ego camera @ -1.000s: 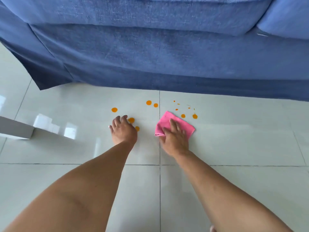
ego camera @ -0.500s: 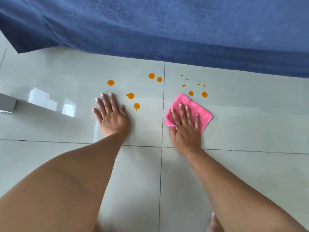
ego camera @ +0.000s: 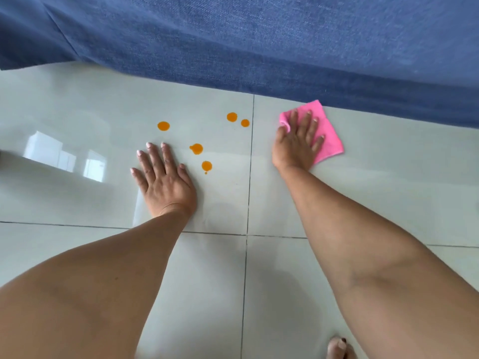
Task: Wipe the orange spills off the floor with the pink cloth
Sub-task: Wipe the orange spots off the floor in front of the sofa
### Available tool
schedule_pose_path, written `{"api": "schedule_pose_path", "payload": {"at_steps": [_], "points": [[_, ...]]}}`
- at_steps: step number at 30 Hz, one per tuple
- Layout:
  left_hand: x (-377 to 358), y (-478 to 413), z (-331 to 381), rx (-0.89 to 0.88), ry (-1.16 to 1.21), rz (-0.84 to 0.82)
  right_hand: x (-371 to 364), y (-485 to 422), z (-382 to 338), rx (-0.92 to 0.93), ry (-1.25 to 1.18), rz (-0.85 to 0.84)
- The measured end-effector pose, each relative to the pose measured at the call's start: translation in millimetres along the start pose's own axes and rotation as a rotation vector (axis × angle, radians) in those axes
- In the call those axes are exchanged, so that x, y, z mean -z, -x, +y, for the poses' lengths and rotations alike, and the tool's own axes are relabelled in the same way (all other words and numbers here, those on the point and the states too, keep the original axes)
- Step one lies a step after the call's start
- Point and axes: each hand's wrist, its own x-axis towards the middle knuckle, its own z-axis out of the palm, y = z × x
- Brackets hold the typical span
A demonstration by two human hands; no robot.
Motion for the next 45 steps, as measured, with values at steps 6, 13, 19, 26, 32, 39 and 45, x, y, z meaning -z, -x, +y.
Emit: {"api": "schedule_pose_path", "payload": {"at_steps": [6, 13, 19, 26, 32, 39, 45], "points": [[2, -1, 0, -0.002, 0.001, -0.012, -25, 64, -34, 0.448, 0.164, -0.041], [1, -1, -1, -0.003, -0.01, -0.011, -5, 54, 50, 0.446, 0.223, -0.039], [1, -2, 0, -0.001, -0.03, -0.024, -11, 16, -10, 0.185, 0.113, -0.007], [18, -6, -22, -0.075, 0.072, 0.016, -26, 90, -13, 0.779, 0.271, -0.158], [17, -23, -45, -0.028, 0.016, 0.015, -6, 32, 21, 0.446, 0.218, -0.078], [15, -25, -47, -0.038, 0.002, 0.026, -33, 47, -86, 0.557, 0.184, -0.088], [14, -26, -49, -0.048, 0.005, 0.028, -29, 87, -37, 0.938, 0.274, -0.164]]}}
